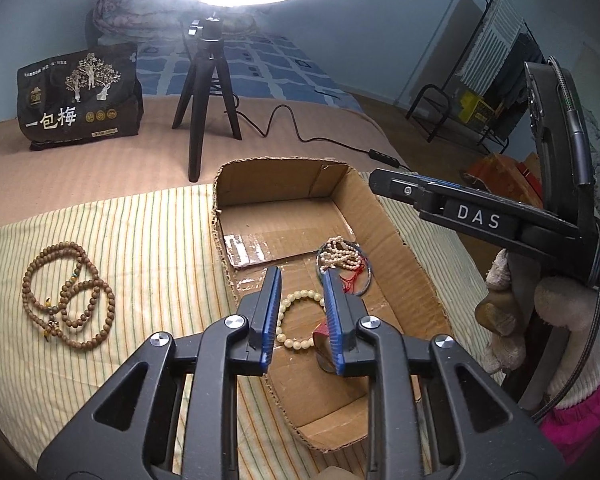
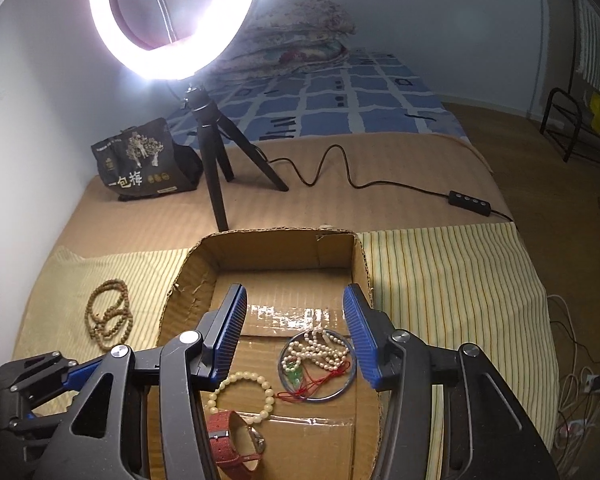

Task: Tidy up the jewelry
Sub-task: 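Carry the bracelet into the box and open the left tool while the right tool releases the necklace there, then move the left tool to the pearl earring on the cloth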

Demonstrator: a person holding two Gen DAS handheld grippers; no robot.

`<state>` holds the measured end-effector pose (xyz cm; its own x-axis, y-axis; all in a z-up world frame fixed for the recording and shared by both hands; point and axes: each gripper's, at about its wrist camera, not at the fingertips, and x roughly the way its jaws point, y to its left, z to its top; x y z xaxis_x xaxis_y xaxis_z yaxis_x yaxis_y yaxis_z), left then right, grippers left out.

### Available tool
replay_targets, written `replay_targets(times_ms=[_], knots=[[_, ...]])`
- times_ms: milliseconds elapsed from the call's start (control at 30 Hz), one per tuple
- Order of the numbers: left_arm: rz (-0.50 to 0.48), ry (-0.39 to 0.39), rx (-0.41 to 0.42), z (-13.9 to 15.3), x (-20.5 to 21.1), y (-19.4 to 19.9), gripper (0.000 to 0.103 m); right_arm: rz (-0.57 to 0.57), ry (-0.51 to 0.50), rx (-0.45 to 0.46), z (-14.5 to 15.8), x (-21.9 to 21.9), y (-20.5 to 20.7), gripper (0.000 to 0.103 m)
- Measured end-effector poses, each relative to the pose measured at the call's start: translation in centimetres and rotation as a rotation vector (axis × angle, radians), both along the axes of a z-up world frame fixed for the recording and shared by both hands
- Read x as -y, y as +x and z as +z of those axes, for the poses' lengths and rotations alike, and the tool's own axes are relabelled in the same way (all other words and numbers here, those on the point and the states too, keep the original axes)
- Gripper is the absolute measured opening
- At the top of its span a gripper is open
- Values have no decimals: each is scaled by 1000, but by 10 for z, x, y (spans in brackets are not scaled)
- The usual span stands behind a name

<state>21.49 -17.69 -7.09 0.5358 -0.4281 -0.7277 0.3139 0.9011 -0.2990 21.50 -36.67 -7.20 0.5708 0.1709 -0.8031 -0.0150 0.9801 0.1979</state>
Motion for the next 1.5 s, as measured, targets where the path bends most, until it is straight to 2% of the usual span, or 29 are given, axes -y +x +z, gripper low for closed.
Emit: replay_targets(times_ms=[67, 200, 233, 300, 433, 533, 667, 1133, 1500], knots=[[5, 5, 6, 1, -3, -2, 37, 0, 1, 0, 0, 0, -1, 49], [15, 15, 15, 4, -9, -5, 38, 0, 7, 7, 3, -2, -3, 52], [17, 17, 17, 4, -10, -6, 38, 0, 6, 9, 4, -2, -4, 55], [23, 24, 22, 6, -14, -7, 38, -2, 5, 20, 7, -3, -7, 71], [40, 27, 24, 8, -23, -11, 51, 3, 16, 30, 10, -7, -11, 74], [51, 32, 28, 11, -31, -13, 51, 12, 18, 33, 12, -11, -13, 76], [74, 35, 39, 14, -45, -17, 61, 30, 20, 37, 14, -18, -16, 77], [155, 45, 50, 21, -108, -34, 61, 64, 46, 61, 26, -40, -23, 79], [218, 60, 39, 11, -167, -60, 61, 129, 108, 83, 37, -72, -31, 79]])
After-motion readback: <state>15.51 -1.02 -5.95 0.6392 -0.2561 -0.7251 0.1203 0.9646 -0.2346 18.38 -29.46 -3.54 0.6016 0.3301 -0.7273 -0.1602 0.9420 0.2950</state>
